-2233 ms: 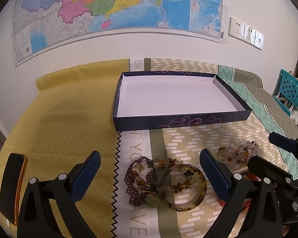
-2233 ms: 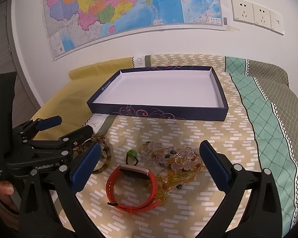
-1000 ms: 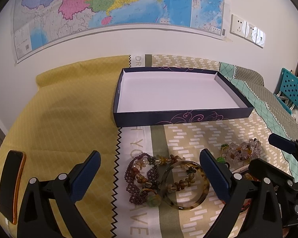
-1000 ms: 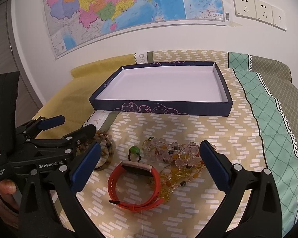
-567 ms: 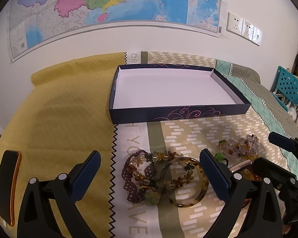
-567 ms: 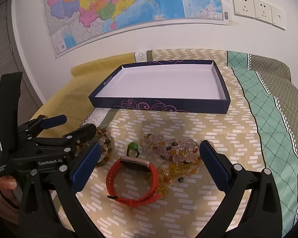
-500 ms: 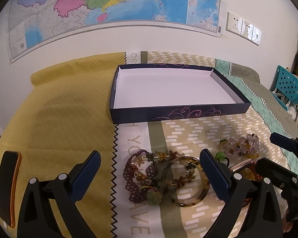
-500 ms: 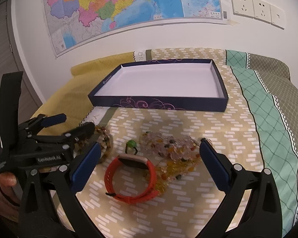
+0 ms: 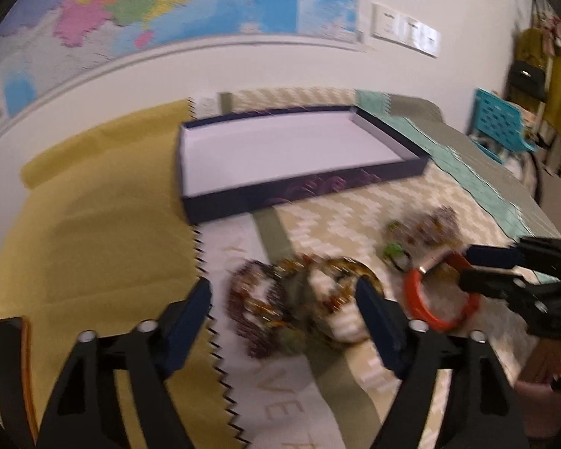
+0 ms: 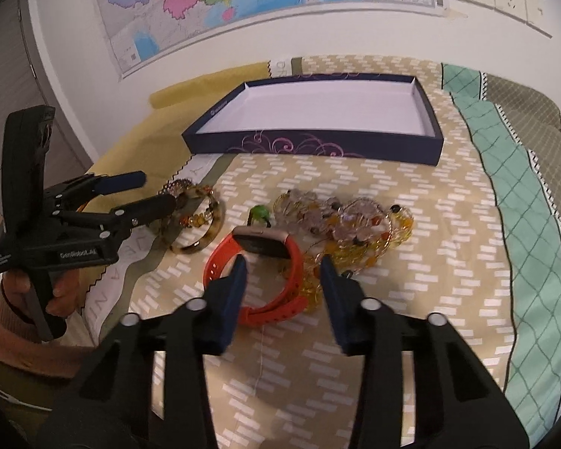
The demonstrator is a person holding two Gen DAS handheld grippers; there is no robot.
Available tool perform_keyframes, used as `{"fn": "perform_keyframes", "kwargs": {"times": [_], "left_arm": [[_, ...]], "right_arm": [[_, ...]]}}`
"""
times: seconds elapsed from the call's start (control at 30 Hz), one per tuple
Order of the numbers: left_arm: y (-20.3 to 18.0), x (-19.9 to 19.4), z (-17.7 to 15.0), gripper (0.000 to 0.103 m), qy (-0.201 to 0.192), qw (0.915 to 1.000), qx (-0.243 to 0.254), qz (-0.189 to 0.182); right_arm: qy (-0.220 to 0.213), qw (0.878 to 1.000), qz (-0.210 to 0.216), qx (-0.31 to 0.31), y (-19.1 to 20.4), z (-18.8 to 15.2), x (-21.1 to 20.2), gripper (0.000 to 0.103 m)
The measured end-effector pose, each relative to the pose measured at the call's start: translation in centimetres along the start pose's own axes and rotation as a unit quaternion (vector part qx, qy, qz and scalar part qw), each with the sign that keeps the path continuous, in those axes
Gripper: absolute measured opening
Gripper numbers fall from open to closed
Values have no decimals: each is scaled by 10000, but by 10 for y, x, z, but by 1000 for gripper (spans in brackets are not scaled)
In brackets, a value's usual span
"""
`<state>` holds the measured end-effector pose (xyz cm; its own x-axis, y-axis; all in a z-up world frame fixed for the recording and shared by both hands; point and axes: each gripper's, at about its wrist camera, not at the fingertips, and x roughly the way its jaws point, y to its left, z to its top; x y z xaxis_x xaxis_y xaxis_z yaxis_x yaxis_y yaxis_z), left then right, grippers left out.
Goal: Organize jewelry
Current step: 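Grasp the tortoiseshell bangle with the left tool while the right tool grasps the orange watch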
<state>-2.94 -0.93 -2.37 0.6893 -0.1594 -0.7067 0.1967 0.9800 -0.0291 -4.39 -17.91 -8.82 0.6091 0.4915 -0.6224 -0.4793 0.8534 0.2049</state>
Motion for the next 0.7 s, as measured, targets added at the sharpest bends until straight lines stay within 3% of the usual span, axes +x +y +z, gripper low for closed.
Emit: {"fn": "perform_keyframes", "kwargs": {"times": [0.1,0.27,0.3,0.33,0.47,0.5,0.53,0.6,0.7], "left_arm": [[-7,4,-2,52,101,9996,186,-169],[-8,10,1,24,214,9989,323,-279],[-6,11,3,12,266,9985,281,-385],[-4,12,4,6,329,9980,265,-472],[-5,14,5,7,420,9968,518,-441],[-7,13,5,11,412,9965,603,-404],[-8,13,5,21,421,9960,683,-391],[-10,15,6,29,467,9948,760,-487],[-10,21,8,24,551,9941,816,-452]], "right_arm": [[62,10000,-46,6,-2,-1,3,24],[39,10000,-36,12,-7,-2,2,17],[29,10000,-38,21,-8,-3,1,16],[12,10000,-35,38,-9,-3,0,13],[21,10000,23,64,-13,-3,-2,10],[38,10000,37,55,-13,-3,-1,10],[53,10000,22,19,-12,-3,-1,11],[79,10000,9,1,-12,-2,0,14],[76,10000,7,-15,-13,-3,0,13]]}}
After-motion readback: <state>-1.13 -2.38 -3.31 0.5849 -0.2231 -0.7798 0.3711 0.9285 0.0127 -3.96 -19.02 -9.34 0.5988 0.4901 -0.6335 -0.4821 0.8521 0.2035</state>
